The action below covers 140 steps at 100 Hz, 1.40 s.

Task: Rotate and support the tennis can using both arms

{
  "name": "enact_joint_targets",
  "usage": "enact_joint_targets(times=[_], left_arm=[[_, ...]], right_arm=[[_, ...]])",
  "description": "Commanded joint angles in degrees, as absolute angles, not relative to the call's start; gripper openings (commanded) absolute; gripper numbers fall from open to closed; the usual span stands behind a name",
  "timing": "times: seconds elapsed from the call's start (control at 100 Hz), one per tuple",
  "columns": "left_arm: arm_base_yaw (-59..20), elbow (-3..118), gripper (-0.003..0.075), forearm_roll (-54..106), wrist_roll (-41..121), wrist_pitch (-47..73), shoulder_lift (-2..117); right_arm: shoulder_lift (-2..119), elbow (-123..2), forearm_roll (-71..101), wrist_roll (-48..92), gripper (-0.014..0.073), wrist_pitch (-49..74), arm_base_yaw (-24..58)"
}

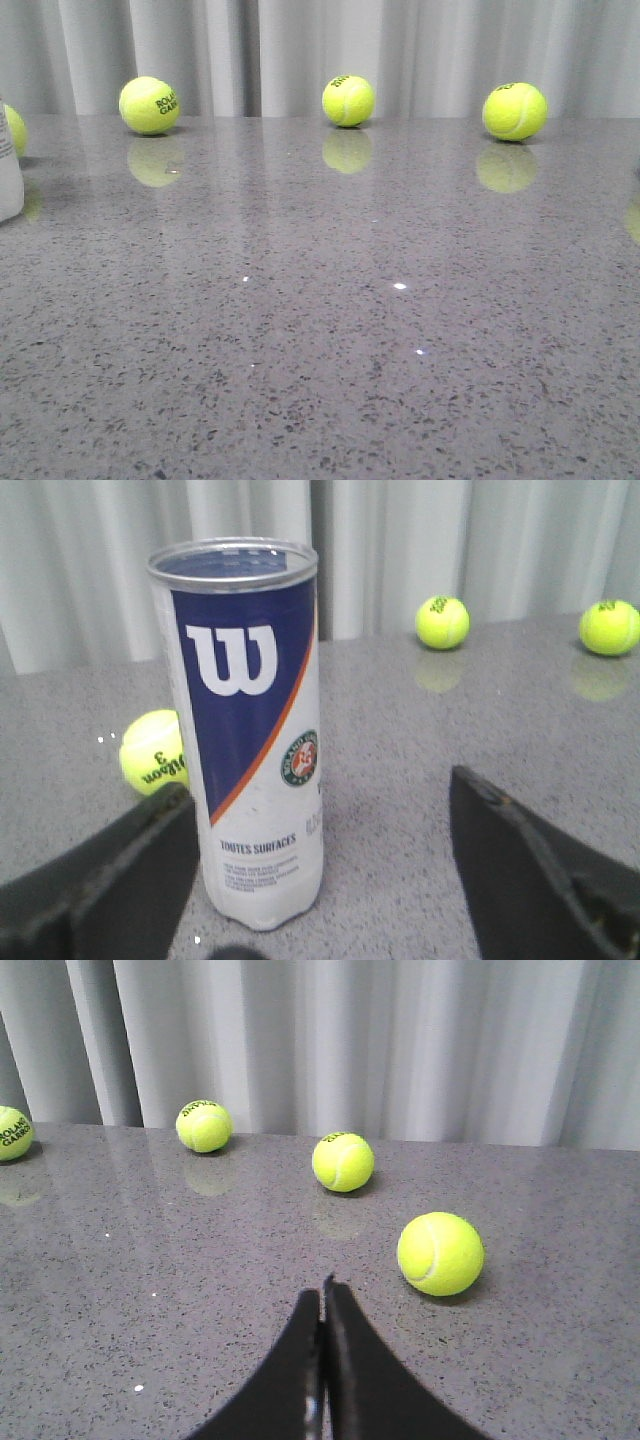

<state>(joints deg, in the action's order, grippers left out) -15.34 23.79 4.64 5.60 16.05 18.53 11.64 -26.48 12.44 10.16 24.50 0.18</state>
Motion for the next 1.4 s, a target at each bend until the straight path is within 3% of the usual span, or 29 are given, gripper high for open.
enact_joint_targets(times=[0.0, 0.11, 0.29, 1.21, 1.39], left_arm=[[-15.63, 24.04, 0.0414, 5.52, 5.01, 7.52, 18.89], [-15.63, 23.91, 0.028, 5.52, 5.01, 6.8, 18.89], [-15.63, 23.91, -0.0024, 5.4, 5.01, 6.67, 18.89], [-15.63, 23.39, -0.0021, 2.0, 5.11, 6.67, 18.89], [-14.64, 19.11, -0.0021, -0.68, 5.11, 1.92, 18.59]], right_arm=[[12.15, -27.86, 12.93, 10.46, -0.0068, 20.26, -0.24], [12.15, -27.86, 12.93, 10.46, -0.0068, 20.26, -0.24], [12.15, -27.86, 12.93, 10.46, -0.0068, 20.26, -0.24], [12.15, -27.86, 12.93, 10.46, -0.0068, 20.26, -0.24], [12.15, -27.86, 12.93, 10.46, -0.0068, 20.26, -0.24]])
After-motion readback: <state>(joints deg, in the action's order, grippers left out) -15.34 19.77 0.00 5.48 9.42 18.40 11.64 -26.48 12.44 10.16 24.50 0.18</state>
